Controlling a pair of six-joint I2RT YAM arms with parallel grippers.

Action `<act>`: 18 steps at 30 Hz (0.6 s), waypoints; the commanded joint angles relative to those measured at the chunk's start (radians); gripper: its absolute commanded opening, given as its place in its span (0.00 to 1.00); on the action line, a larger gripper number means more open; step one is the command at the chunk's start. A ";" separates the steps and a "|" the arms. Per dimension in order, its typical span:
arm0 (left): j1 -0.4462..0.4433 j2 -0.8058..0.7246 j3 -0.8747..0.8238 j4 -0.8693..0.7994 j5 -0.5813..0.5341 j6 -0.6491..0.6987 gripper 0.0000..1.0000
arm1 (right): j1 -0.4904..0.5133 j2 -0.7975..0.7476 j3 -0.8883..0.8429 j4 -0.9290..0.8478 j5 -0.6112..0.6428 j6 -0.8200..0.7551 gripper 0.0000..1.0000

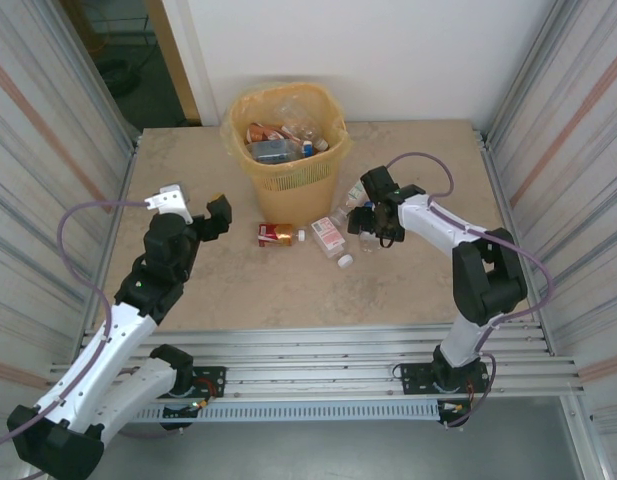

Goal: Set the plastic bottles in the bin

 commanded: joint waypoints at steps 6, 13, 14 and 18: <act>0.014 0.011 -0.005 0.017 0.009 -0.020 0.99 | -0.022 0.105 0.064 -0.031 -0.010 -0.045 0.87; 0.021 0.032 -0.001 0.024 0.026 -0.026 0.99 | -0.025 0.159 0.095 -0.023 -0.024 -0.056 0.84; 0.023 0.034 -0.001 0.024 0.026 -0.026 0.99 | -0.026 0.166 0.099 -0.023 -0.024 -0.056 0.84; 0.027 0.035 -0.002 0.024 0.030 -0.028 0.99 | -0.030 0.189 0.109 -0.022 -0.030 -0.055 0.82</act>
